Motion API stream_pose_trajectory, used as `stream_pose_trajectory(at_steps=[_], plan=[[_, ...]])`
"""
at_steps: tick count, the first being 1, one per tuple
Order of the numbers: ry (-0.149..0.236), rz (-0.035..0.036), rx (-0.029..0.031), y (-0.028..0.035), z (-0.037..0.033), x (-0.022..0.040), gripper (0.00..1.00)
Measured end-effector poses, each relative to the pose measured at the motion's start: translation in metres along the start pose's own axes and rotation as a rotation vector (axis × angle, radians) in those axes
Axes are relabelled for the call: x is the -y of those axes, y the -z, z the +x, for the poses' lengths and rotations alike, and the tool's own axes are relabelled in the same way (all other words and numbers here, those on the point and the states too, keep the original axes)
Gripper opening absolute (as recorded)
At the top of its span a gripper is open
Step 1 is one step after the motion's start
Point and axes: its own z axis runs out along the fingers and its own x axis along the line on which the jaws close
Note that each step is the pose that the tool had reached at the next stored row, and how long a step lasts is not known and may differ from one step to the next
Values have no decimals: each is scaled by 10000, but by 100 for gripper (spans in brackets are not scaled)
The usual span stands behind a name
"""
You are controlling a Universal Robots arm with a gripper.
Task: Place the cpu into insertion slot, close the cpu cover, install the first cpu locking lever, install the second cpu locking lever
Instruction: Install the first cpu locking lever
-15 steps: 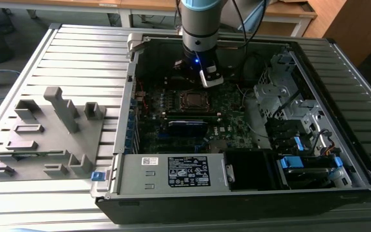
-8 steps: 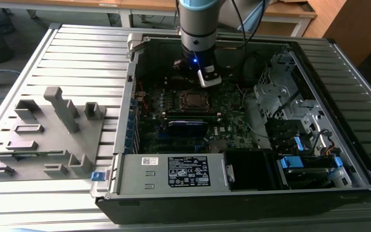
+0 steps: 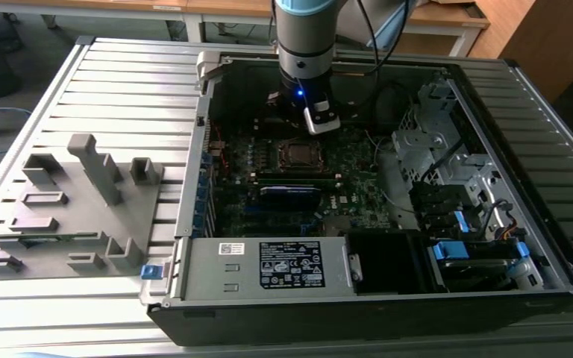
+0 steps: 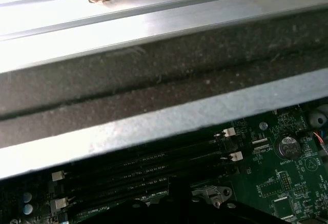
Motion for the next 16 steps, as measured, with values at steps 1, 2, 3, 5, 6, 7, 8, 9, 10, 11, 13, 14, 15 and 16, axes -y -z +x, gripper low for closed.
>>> stream_pose_trajectory(at_steps=[1,2,3,5,6,7,8,9,10,11,13,14,15,16], plan=[[-15,0,10,-2,0,0,11],[-26,-4,25,-5,1,1,11],[-30,-8,40,-8,1,2,11],[-33,-12,62,-13,1,3,11],[-32,-15,68,-15,1,3,11],[-31,-18,73,-17,1,4,11],[-31,-19,75,-18,1,4,11],[-31,-19,76,-19,1,4,11],[-31,-20,78,-20,1,5,11],[-29,-22,82,-22,1,5,11],[-27,-27,94,-27,2,6,11],[-26,-30,99,-29,2,7,11],[-26,-30,100,-29,2,7,11],[-26,-29,100,-29,2,7,11]])
